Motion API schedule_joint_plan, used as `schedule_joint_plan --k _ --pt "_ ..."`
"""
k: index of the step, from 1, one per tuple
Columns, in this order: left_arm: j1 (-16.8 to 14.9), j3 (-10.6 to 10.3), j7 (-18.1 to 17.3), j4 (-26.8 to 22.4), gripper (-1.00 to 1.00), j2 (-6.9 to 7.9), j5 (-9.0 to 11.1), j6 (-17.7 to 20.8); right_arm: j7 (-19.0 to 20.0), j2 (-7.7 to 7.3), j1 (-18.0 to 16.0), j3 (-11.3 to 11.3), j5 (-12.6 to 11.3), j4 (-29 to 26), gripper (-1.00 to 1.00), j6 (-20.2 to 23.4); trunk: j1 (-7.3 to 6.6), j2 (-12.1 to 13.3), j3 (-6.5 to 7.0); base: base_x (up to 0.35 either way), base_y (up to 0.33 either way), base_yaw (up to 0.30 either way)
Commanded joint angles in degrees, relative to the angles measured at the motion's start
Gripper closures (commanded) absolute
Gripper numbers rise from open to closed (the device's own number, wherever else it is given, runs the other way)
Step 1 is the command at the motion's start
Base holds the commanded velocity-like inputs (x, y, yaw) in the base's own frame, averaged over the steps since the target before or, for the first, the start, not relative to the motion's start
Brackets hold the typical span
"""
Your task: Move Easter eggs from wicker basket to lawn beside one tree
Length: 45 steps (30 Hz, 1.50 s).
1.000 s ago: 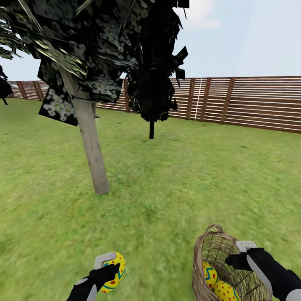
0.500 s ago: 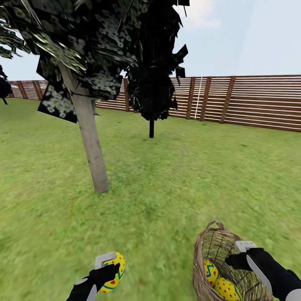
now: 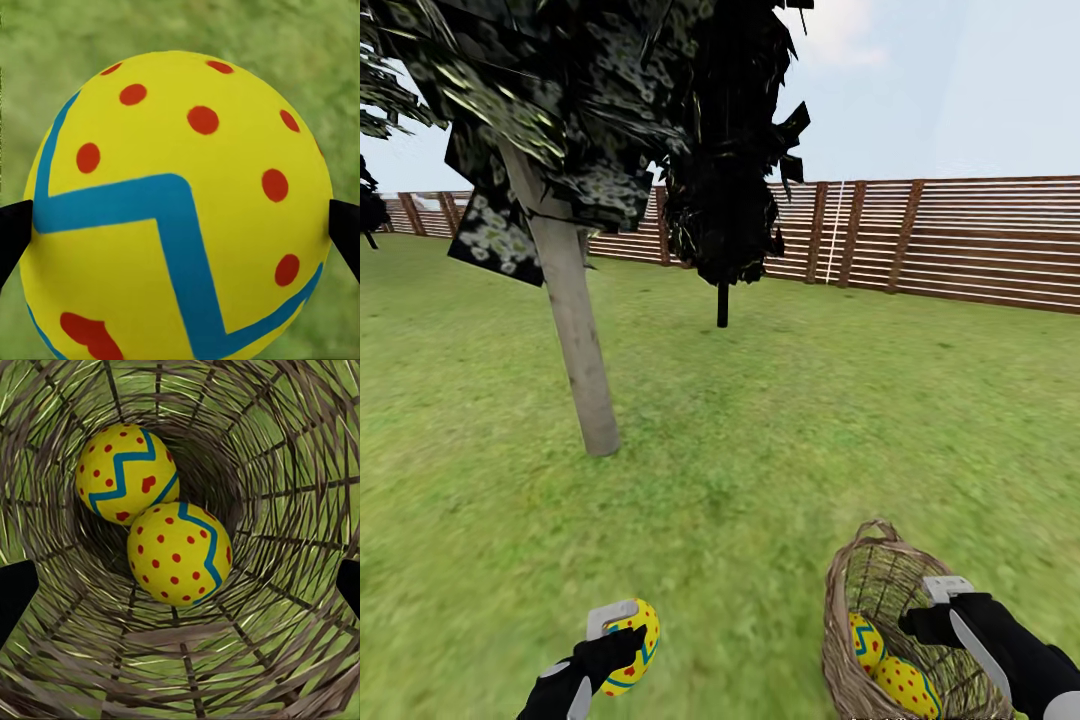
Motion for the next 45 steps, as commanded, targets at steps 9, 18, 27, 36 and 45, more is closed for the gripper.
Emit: schedule_joint_plan --k 9,18,27,36,45 --pt "-0.1 5.8 6.3 -22.3 1.00 -0.08 2.7 -4.4 0.2 -0.18 0.0 0.2 0.1 -0.4 -1.00 0.3 1.98 -3.7 -1.68 0.000 0.000 0.000" --pt "-10.1 7.0 8.5 -25.6 1.00 0.45 11.8 -0.8 0.3 -0.63 0.0 -0.2 0.1 -0.6 -1.00 0.3 3.95 -7.3 -3.29 0.000 0.000 0.000" --pt "-10.4 -0.2 7.9 -20.7 1.00 0.77 8.4 -0.8 0.4 -0.97 0.0 -0.5 0.1 -0.8 -1.00 0.3 5.93 -10.9 -4.91 0.000 0.000 0.000" --pt "-10.4 -4.7 8.1 -20.7 1.00 1.26 3.8 -0.6 0.3 -0.90 0.0 -0.4 -0.1 -0.8 -1.00 0.3 7.91 -14.5 -6.53 0.000 0.000 0.000" --pt "-10.4 -4.6 8.5 -20.9 1.00 1.01 4.1 -0.1 0.3 -0.82 0.0 -0.4 -0.1 -0.8 -1.00 0.3 9.88 -18.1 -8.14 0.000 0.000 0.000"
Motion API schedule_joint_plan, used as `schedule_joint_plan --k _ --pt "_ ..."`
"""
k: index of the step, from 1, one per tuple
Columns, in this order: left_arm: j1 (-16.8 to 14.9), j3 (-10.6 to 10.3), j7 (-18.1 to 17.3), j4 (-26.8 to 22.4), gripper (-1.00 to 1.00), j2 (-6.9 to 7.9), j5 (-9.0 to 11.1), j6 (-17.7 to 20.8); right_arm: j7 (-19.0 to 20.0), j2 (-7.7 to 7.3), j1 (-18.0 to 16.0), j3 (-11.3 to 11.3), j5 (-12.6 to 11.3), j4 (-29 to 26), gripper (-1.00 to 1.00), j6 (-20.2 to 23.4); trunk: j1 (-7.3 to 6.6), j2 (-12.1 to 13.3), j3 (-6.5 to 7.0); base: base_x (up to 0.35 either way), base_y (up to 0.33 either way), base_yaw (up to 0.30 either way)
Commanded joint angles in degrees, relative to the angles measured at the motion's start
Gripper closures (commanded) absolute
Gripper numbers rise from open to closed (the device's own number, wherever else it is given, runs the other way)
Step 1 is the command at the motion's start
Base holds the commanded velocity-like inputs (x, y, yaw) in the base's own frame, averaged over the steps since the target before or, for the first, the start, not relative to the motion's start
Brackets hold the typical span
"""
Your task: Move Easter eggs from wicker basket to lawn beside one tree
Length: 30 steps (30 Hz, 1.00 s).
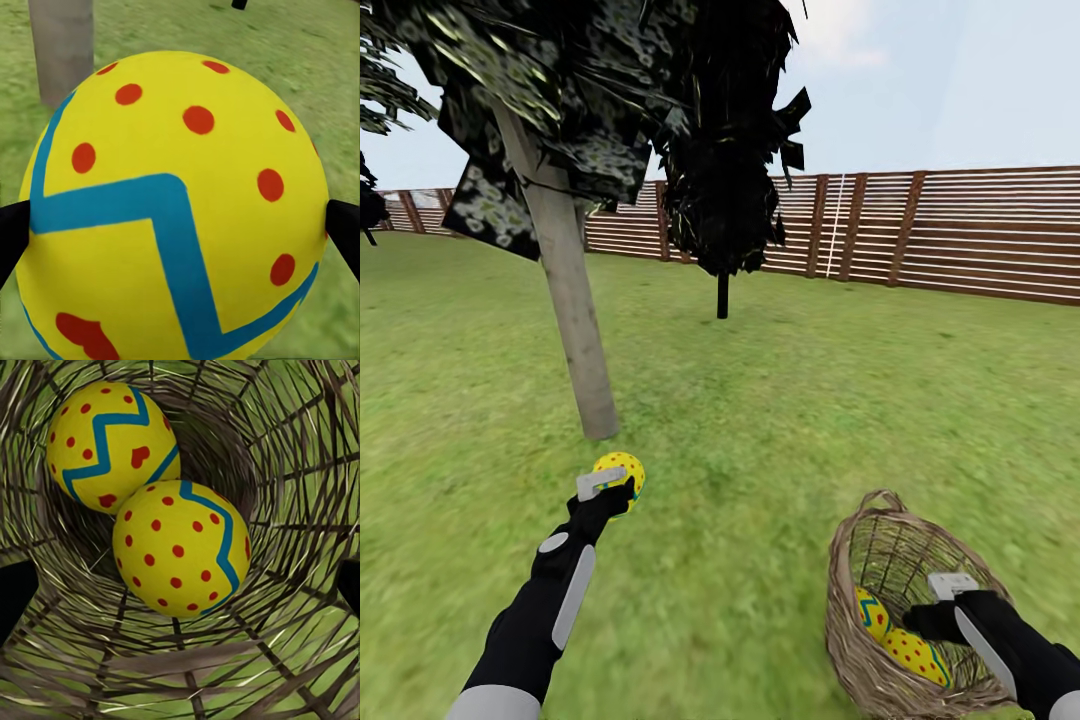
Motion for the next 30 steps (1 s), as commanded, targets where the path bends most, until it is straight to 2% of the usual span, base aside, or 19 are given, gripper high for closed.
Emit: schedule_joint_plan --k 1,20,30 --pt "0.0 0.0 0.2 -0.1 1.00 -0.04 0.6 0.4 0.2 -0.06 0.0 0.2 0.2 -0.1 -1.00 0.2 0.21 -0.4 -0.24 0.000 0.000 0.000" --pt "0.0 0.1 0.1 -0.1 1.00 0.05 0.7 2.0 0.1 0.03 0.0 0.4 0.2 -0.1 -1.00 0.2 4.39 -8.1 -3.65 0.000 0.000 0.000" --pt "0.0 -0.1 0.1 -0.1 1.00 0.05 0.7 2.0 0.1 0.24 0.0 0.7 0.3 -0.1 -1.00 0.1 4.65 -8.2 -5.87 0.000 0.000 0.000"
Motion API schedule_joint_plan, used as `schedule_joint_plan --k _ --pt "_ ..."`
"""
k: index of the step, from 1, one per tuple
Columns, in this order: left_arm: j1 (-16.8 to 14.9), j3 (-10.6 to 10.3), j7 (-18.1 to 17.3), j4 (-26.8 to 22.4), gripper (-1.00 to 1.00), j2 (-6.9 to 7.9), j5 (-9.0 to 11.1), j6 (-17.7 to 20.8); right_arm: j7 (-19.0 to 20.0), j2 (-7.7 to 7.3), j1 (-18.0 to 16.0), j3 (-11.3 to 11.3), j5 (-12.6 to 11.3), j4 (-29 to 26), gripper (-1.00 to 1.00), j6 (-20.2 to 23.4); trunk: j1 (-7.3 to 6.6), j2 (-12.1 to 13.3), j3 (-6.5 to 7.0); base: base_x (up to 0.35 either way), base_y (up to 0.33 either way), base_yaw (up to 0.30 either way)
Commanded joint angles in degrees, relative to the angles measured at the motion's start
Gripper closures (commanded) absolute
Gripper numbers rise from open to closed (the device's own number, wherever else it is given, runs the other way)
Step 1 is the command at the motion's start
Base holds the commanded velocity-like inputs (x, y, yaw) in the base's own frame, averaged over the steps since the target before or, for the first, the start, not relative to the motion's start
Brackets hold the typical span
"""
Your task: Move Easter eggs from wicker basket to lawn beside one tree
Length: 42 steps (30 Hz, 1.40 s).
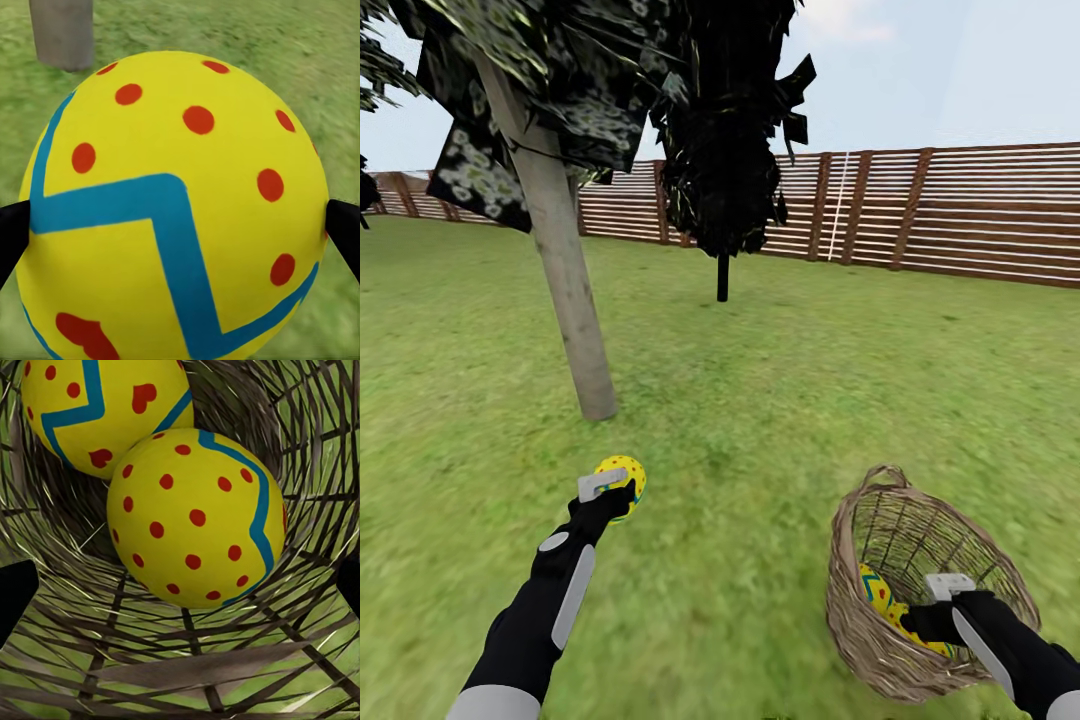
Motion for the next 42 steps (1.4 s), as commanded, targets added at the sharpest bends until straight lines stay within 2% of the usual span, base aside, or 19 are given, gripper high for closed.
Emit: schedule_joint_plan --k 1,9,17,28,42 --pt "0.0 0.0 0.2 -0.1 1.00 -0.03 0.6 0.3 0.2 -0.04 0.0 0.2 0.2 -0.1 -1.00 0.3 0.01 0.0 -0.28 0.000 0.000 0.000" --pt "0.0 0.0 0.1 -0.1 1.00 -0.05 0.7 0.1 0.1 0.16 -0.1 0.3 0.2 0.0 -1.00 0.2 0.22 -0.1 -2.06 0.000 0.000 0.000" --pt "0.0 0.1 -0.1 1.7 1.00 0.14 1.2 -0.3 0.0 0.27 0.0 0.3 0.2 0.5 -1.00 0.2 0.22 -0.1 -2.06 0.027 0.000 0.000" --pt "0.0 0.3 0.0 2.0 1.00 0.06 1.3 -0.5 0.0 0.26 0.0 0.3 0.2 0.5 -1.00 0.2 0.22 -0.1 -2.06 0.130 -0.027 0.000" --pt "0.0 0.2 -0.1 2.0 1.00 -0.03 1.4 -1.0 0.0 0.34 0.0 0.3 0.2 0.5 -1.00 0.2 0.22 -0.1 -2.06 0.005 -0.063 0.000"
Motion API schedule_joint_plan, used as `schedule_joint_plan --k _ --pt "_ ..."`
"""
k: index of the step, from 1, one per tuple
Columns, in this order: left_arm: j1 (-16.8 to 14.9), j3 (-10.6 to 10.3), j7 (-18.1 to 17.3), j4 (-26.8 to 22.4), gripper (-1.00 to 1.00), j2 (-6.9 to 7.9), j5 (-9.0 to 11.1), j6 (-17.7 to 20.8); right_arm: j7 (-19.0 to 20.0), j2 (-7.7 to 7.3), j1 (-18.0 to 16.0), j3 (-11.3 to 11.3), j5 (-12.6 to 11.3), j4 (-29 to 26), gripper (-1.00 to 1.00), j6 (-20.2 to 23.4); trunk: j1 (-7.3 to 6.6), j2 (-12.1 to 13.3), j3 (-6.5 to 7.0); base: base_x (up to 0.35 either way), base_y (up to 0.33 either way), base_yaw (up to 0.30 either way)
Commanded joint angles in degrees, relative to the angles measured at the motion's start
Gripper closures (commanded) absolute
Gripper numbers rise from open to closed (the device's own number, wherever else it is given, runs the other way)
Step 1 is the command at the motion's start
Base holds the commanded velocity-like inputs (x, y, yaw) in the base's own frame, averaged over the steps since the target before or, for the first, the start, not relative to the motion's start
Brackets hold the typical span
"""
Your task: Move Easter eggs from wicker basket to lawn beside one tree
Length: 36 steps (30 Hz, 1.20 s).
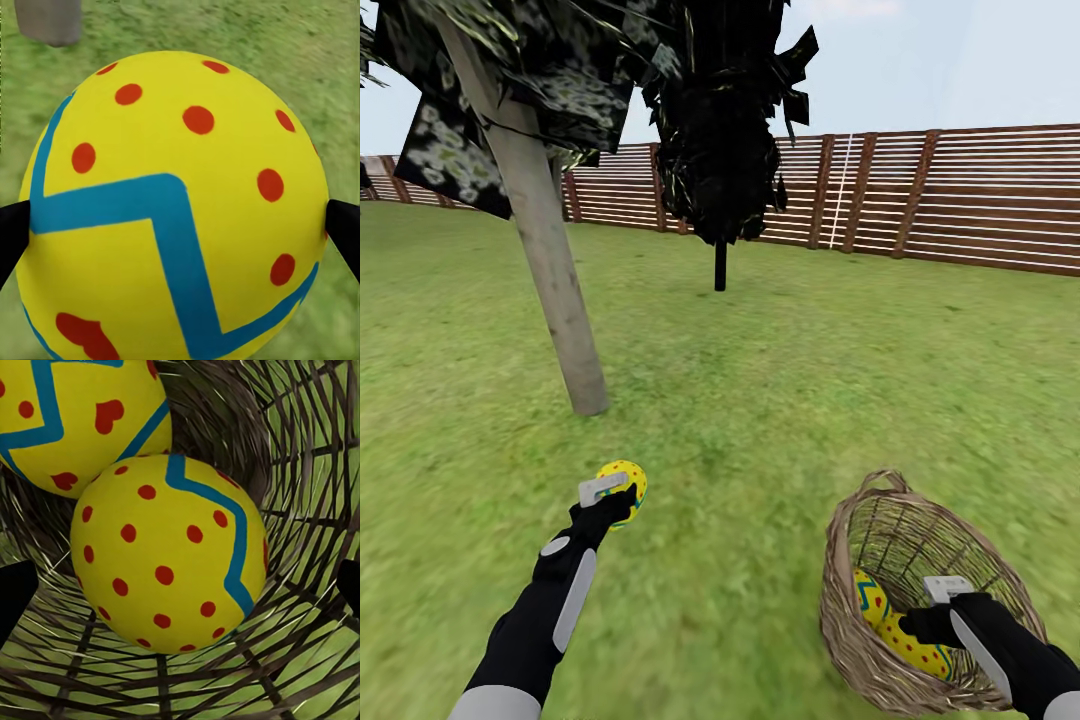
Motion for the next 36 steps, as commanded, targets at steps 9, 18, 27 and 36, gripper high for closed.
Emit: schedule_joint_plan --k 9,18,27,36 --pt "0.0 0.1 0.5 0.0 1.00 -0.10 0.5 -1.8 0.2 -0.07 0.0 0.2 0.1 -0.1 -1.00 0.2 0.22 -0.1 -2.05 0.000 0.000 0.000" --pt "0.0 0.0 0.4 0.0 1.00 -0.20 0.5 -1.8 0.1 -0.01 0.0 0.3 0.2 -0.1 -1.00 0.1 0.45 -0.3 -4.04 0.000 0.000 0.000" --pt "0.0 -0.2 0.4 2.6 1.00 -0.29 0.3 -2.2 0.1 0.02 0.0 0.3 0.2 -0.1 -1.00 0.1 0.53 -0.3 -4.71 0.091 -0.004 0.000" --pt "0.0 -0.2 0.3 2.9 1.00 -0.30 0.6 -2.2 0.1 -0.06 0.0 0.2 0.2 -0.1 -1.00 0.1 0.53 -0.3 -4.71 0.090 -0.019 0.000"
